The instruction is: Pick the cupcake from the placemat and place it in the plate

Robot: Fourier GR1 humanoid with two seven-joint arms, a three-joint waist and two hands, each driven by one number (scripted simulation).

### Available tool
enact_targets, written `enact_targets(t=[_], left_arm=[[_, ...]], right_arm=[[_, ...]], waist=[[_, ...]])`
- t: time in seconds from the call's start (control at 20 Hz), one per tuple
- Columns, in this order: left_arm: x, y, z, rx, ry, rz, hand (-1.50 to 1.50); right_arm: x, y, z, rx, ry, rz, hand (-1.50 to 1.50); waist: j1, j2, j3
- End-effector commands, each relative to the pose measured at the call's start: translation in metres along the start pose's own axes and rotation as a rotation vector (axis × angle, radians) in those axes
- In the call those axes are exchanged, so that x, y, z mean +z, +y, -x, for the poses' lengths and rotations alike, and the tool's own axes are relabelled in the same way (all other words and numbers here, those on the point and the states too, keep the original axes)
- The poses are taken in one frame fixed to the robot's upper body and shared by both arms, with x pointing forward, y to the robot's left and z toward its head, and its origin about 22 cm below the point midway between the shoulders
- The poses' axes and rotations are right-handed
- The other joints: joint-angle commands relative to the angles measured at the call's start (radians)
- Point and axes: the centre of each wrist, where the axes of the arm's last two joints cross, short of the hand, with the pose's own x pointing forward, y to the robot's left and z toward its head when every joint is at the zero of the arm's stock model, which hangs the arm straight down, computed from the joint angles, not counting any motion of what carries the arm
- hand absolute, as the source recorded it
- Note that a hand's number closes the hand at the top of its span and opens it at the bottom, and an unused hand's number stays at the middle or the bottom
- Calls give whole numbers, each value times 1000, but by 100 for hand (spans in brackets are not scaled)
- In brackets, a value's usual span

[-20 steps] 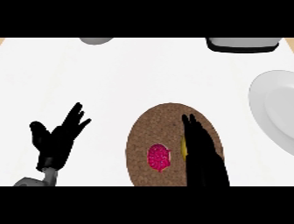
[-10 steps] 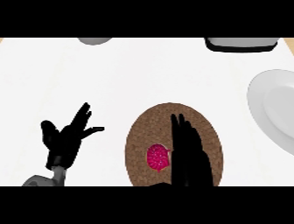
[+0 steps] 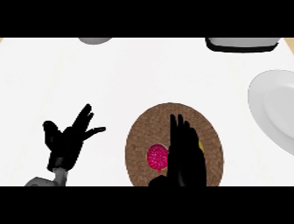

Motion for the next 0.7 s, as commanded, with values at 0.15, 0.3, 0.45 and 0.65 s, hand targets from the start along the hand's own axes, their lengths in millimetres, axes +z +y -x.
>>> enact_targets(t=[0.15,0.3,0.45,0.65], left_arm=[[4,25,1,-21,30,-42,0],[-7,11,-2,-23,35,-51,0],[-6,24,23,-35,39,-52,0],[6,22,10,-23,30,-56,0]], right_arm=[[-15,14,-5,1,142,-60,-150],[-24,21,-13,92,134,-109,150],[-13,31,-9,121,71,-95,150],[-32,22,-8,147,77,-79,150]], waist=[[7,3,-1],[9,5,-1],[0,4,-1],[1,2,-1]])
